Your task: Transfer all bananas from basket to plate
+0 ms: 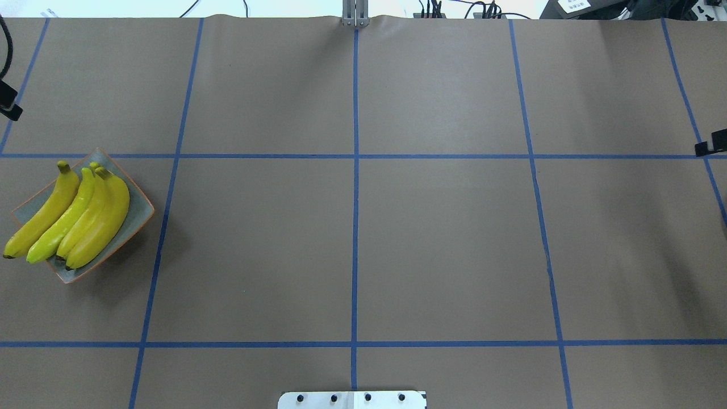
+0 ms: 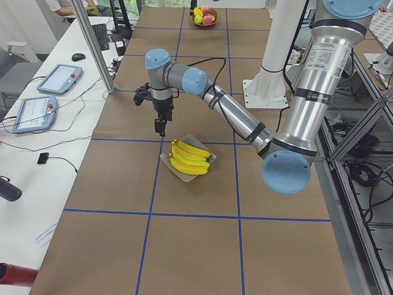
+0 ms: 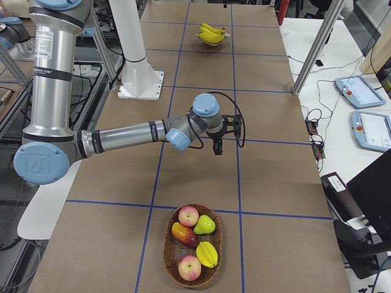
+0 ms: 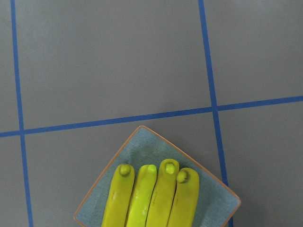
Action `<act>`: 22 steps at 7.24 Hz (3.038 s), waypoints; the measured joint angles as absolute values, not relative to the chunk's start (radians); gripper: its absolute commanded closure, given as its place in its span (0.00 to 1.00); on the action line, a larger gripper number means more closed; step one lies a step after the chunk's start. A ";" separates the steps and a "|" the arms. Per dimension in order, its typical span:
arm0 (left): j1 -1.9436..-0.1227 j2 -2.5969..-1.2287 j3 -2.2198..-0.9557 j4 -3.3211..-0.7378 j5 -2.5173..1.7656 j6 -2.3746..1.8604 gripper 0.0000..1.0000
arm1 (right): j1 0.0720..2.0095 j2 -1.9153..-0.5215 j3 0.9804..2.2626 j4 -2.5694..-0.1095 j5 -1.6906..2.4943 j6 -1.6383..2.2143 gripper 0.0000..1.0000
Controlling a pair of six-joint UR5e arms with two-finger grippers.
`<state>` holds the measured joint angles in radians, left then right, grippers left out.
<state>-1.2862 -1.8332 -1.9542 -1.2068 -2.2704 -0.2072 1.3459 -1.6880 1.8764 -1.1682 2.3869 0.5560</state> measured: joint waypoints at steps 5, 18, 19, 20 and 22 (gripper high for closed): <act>-1.366 -1.782 -1.794 -1.298 -2.387 -0.101 0.00 | 1.514 -1.506 1.877 -1.743 2.396 0.030 0.00; -1.384 -1.749 -1.830 -1.303 -2.391 -0.250 0.00 | 1.516 -1.569 1.945 -1.773 2.401 0.003 0.00; -1.383 -1.743 -1.844 -1.303 -2.390 -0.249 0.00 | 1.516 -1.563 1.960 -1.774 2.409 0.007 0.00; -1.382 -1.736 -1.856 -1.303 -2.391 -0.248 0.00 | 1.516 -1.561 1.960 -1.773 2.412 0.008 0.00; -1.380 -1.731 -1.870 -1.305 -2.391 -0.250 0.00 | 1.515 -1.561 1.955 -1.772 2.414 0.009 0.00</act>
<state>-1.3797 -1.7311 -1.8700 -1.3048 -2.3911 -0.2497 1.5150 -1.5608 1.9546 -1.7720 2.4144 0.0095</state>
